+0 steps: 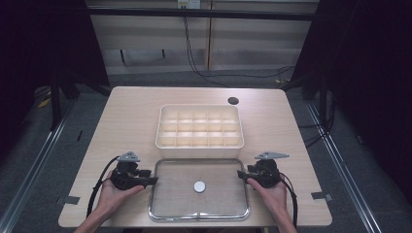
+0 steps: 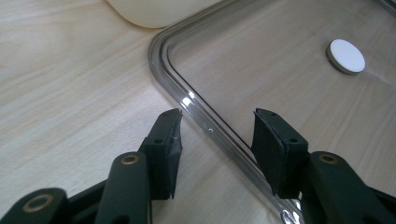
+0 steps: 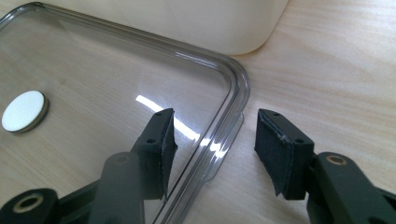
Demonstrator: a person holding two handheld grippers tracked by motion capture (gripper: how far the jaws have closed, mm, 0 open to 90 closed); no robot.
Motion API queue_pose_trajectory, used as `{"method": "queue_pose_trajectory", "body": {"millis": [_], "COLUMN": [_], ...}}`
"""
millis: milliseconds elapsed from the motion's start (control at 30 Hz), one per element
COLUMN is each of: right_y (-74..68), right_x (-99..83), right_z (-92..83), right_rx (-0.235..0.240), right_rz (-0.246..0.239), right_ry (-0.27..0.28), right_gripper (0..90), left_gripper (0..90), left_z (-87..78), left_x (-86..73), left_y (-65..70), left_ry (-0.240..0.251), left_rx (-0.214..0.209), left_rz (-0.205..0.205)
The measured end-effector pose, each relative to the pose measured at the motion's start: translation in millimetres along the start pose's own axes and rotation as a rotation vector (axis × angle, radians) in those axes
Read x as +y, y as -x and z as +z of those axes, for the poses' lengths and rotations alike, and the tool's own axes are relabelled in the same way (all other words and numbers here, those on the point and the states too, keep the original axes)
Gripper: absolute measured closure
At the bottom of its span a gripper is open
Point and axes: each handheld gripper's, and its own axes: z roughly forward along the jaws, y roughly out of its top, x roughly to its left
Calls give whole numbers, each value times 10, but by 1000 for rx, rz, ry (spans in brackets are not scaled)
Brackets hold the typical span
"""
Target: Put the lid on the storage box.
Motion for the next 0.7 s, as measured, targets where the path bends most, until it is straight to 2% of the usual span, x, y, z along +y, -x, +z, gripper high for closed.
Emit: {"method": "queue_pose_trajectory", "body": {"millis": [300,400,533,700], "right_y": [-83,-85,-76,-59], "right_x": [-36,-45,-49,-56], "right_z": [26,27,29,33], "right_rx": [1,4,9,16], "right_rz": [-11,13,28,69], "right_ry": [-16,-7,2,17], "right_gripper": [499,501,502,507], "left_gripper": [550,547,547,540], "left_z": [44,50,49,48], "left_x": [9,4,6,11], "left_y": [64,86,75,78], "left_ry": [6,9,10,4], "left_rx": [4,19,10,8], "left_rz": [21,40,32,27]}}
